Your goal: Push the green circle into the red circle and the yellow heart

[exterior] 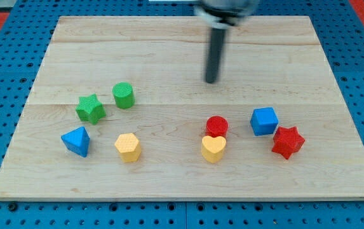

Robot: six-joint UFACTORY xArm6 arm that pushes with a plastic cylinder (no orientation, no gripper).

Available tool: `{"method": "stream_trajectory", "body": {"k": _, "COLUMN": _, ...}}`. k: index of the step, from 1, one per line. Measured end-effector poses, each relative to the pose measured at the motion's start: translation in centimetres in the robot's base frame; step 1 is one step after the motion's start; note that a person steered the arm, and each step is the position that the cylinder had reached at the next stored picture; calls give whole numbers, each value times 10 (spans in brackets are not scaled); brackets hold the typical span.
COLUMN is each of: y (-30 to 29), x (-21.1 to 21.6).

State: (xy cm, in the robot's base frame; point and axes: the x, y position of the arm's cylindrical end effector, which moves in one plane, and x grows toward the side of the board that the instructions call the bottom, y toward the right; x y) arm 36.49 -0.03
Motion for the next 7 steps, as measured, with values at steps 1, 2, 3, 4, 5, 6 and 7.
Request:
{"method": "stream_trajectory", "body": {"k": 1, "y": -122, "x": -6}}
{"method": "stream_trajectory", "body": {"k": 2, "y": -135, "x": 37}}
{"method": "stream_trajectory", "body": {"k": 3, "y": -49, "x": 65}}
{"method": "stream_trajectory", "body": {"k": 4, "y": -36, "x": 87}}
{"method": "stream_trajectory", "body": {"k": 5, "y": -71, "x": 22}}
{"method": "stream_trajectory", "body": {"k": 6, "y": -98, "x": 64}}
{"method": "stream_trajectory", "body": {"k": 7, "y": -73, "x": 113}}
